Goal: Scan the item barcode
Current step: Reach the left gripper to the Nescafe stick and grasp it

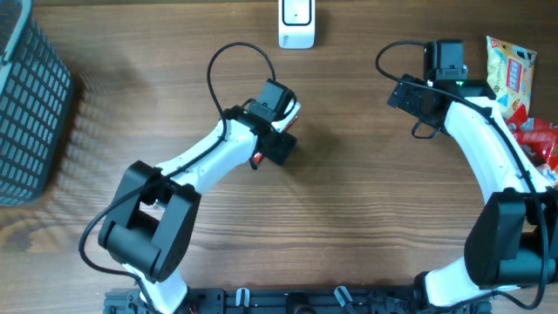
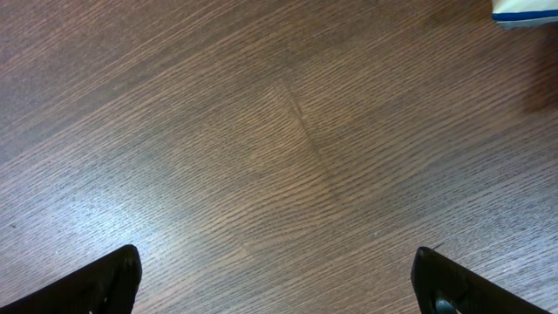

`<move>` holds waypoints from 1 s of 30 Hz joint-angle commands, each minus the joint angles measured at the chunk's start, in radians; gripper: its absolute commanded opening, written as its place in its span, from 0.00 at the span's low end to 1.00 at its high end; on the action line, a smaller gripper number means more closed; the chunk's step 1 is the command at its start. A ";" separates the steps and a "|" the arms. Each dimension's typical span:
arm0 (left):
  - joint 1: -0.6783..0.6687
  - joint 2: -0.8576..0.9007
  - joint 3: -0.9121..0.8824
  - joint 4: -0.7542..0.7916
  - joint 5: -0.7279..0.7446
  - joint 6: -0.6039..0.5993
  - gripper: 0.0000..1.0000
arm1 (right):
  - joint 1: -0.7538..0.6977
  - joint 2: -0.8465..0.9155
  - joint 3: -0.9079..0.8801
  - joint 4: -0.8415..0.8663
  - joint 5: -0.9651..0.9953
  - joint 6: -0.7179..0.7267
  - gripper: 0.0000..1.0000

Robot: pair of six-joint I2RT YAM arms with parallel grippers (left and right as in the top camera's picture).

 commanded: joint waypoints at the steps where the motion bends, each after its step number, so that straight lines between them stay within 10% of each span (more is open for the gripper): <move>1: 0.032 0.042 0.001 -0.026 0.114 -0.009 0.76 | 0.002 -0.011 0.002 0.002 0.027 -0.003 1.00; 14: 0.034 0.106 0.001 -0.055 0.117 -0.001 0.75 | 0.002 -0.011 0.002 0.002 0.027 -0.003 1.00; 30: 0.034 0.120 0.002 -0.032 0.118 -0.092 0.08 | 0.002 -0.011 0.002 0.002 0.027 -0.003 1.00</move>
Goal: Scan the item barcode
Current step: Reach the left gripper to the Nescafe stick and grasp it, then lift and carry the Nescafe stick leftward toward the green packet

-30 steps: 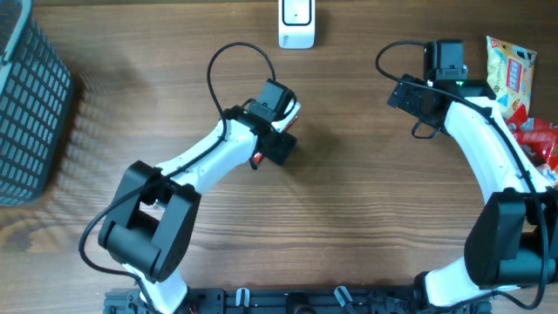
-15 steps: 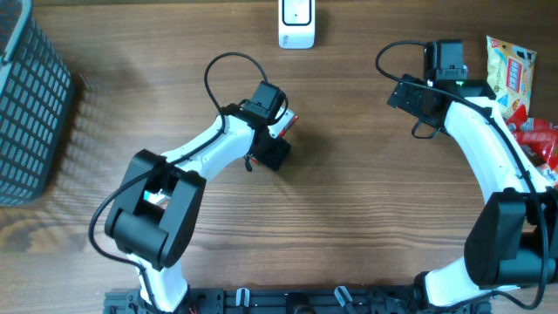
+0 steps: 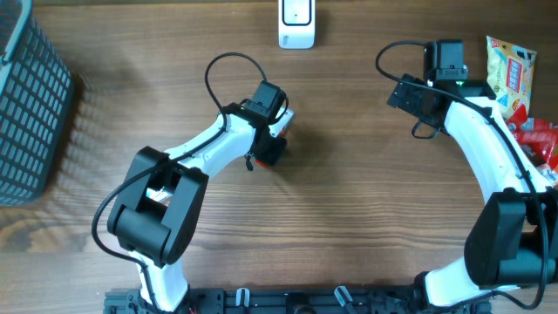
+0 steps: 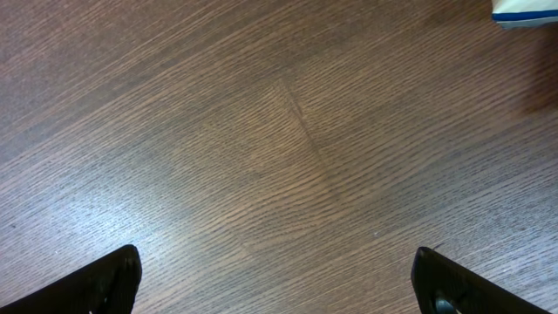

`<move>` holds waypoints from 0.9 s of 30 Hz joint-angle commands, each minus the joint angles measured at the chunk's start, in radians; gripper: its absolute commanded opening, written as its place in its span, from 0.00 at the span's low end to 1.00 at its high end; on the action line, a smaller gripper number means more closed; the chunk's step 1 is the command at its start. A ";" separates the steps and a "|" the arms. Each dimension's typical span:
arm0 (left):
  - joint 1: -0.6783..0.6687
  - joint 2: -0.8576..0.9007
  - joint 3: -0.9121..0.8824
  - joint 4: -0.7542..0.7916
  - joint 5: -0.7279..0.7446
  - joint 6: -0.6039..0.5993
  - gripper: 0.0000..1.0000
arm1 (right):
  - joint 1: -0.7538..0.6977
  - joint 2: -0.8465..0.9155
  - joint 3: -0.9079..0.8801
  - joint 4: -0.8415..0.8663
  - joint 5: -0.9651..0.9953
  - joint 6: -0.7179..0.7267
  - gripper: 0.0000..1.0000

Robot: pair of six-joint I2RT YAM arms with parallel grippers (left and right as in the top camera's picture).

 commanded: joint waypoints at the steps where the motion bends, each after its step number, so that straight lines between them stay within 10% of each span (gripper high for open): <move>1: 0.002 0.040 -0.007 0.008 0.024 -0.069 0.04 | 0.002 -0.011 0.002 0.002 0.027 -0.003 1.00; 8: 0.007 0.023 -0.006 0.009 0.171 -0.134 0.04 | 0.002 -0.011 0.002 0.002 0.027 -0.003 1.00; 20: 0.211 -0.043 -0.006 0.062 1.130 -0.138 0.04 | 0.002 -0.011 0.002 0.002 0.027 -0.003 1.00; 27: 0.330 -0.041 -0.076 0.093 1.283 -0.138 0.04 | 0.002 -0.011 0.002 0.002 0.027 -0.003 1.00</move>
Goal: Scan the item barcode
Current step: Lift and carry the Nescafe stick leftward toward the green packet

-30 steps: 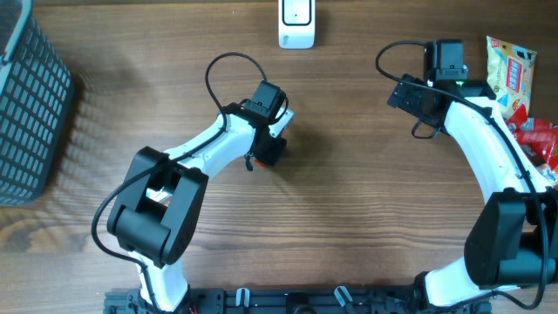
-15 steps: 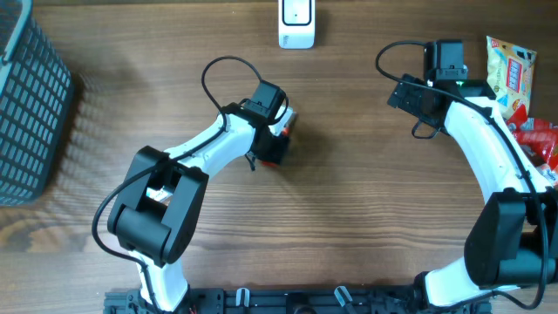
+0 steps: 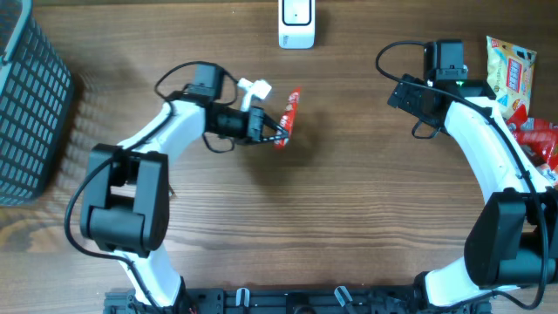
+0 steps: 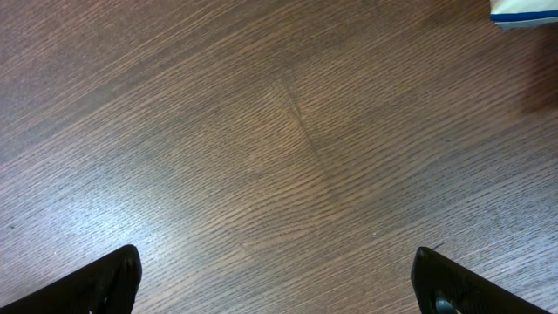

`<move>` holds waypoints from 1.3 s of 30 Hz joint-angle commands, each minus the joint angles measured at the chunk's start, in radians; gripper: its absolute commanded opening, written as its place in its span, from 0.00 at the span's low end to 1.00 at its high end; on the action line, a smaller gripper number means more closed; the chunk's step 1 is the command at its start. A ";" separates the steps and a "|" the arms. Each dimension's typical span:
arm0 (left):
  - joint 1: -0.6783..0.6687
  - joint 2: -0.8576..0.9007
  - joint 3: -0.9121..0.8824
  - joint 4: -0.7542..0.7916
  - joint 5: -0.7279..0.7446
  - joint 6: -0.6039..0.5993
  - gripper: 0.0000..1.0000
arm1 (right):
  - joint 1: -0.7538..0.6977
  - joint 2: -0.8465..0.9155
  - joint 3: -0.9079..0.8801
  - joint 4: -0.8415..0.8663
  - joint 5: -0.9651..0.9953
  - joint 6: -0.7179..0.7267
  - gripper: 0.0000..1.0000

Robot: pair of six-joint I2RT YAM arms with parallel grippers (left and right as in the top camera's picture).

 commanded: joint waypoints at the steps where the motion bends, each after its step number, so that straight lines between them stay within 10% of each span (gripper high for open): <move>1: 0.040 -0.027 -0.084 0.043 0.223 -0.005 0.04 | 0.002 -0.011 0.002 0.002 0.024 -0.003 1.00; 15: 0.094 -0.025 -0.261 0.166 0.427 -0.010 0.04 | 0.002 -0.011 0.002 0.002 0.024 -0.003 1.00; 29: 0.509 -0.025 -0.261 0.167 0.427 -0.213 0.04 | 0.002 -0.011 0.002 0.002 0.024 -0.003 1.00; 39: 0.642 -0.025 -0.261 0.078 0.427 -0.240 0.28 | 0.002 -0.011 0.002 0.002 0.024 -0.003 1.00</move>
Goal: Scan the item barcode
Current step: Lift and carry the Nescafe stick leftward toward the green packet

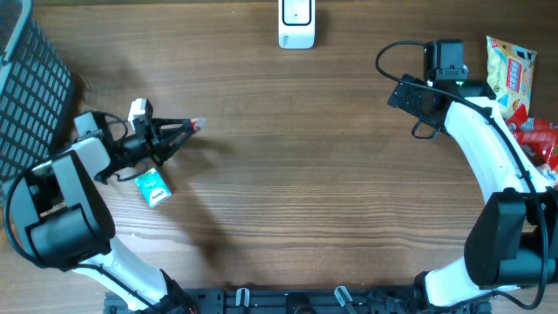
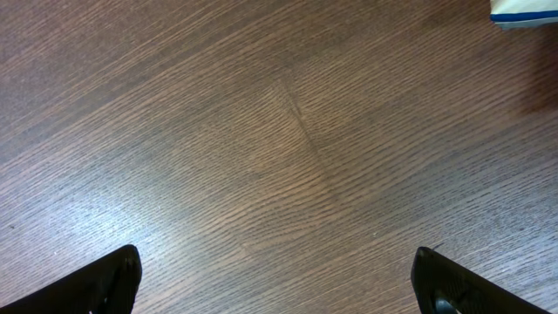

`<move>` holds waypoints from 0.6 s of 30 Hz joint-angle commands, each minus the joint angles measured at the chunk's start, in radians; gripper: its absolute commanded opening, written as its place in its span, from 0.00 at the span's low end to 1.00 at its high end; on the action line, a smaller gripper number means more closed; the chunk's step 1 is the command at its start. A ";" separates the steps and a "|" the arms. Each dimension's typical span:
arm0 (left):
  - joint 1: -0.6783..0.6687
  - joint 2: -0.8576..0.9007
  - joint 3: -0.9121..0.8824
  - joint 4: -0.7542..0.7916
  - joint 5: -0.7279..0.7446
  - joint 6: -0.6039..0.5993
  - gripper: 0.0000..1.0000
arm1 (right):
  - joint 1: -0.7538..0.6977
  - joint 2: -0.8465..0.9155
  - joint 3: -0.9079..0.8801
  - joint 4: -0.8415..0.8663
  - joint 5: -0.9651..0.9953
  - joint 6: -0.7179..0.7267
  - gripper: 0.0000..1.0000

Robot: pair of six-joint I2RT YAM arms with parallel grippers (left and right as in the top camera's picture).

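Note:
At the left of the table my left gripper [image 1: 185,128] lies low and points right. It is shut on a thin red packet [image 1: 199,125], seen edge-on, so only its pinkish tip shows. The white barcode scanner [image 1: 296,23] stands at the far edge, well to the right of the packet. My right gripper [image 1: 410,96] hovers at the right, and in its wrist view the right gripper [image 2: 279,292] is open over bare wood with nothing between its fingers [image 2: 109,279].
A teal packet [image 1: 153,186] lies flat on the table just in front of the left gripper. A dark mesh basket [image 1: 30,96] fills the far left. Snack bags [image 1: 510,74] are piled at the right edge, and one corner [image 2: 523,12] of them shows in the right wrist view.
My left arm has swung from the table's middle to the far left near the basket, with the red packet in its gripper. The teal packet now shows on the table. The right arm is unchanged.
My left gripper was down at the table's middle with something red under it, and was still there a second later. Then it held a red packet up below the scanner. Now it holds the packet at the far left. The right gripper stayed open and still.

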 commanded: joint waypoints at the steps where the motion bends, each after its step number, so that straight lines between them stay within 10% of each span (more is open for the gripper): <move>1: 0.024 -0.020 -0.004 -0.029 0.026 -0.017 0.36 | 0.002 -0.011 0.002 0.002 0.024 -0.003 1.00; 13: 0.021 -0.035 -0.004 -0.027 -0.036 -0.017 0.46 | 0.002 -0.011 0.002 0.002 0.024 -0.003 1.00; 18: -0.024 -0.136 -0.004 -0.093 -0.377 -0.016 0.53 | 0.002 -0.011 0.002 0.002 0.024 -0.003 1.00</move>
